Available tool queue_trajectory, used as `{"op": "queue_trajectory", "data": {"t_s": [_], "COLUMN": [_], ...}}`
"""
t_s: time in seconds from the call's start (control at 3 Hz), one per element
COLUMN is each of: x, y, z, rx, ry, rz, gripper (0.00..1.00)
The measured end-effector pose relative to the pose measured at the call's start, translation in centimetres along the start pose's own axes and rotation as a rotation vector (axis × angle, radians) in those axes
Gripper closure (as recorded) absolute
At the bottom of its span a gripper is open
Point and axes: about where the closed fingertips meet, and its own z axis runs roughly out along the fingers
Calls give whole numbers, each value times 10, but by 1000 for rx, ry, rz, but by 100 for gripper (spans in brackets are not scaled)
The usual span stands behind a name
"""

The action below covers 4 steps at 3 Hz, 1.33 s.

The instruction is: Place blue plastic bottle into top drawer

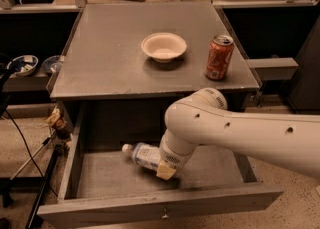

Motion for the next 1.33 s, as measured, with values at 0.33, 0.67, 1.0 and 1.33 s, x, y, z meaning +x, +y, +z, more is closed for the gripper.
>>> {"op": "queue_trajectory", "data": {"t_s": [0.33, 0.67, 1.0, 1.33], "x": [10, 8, 9, 11], "y": [-11, -17, -17, -17], "z": [-1, 1, 0, 2], "rx": [13, 15, 14, -2], "ry": [0, -3, 3, 41], "rz": [10, 69, 95, 112], "gripper": [100, 100, 100, 100]}}
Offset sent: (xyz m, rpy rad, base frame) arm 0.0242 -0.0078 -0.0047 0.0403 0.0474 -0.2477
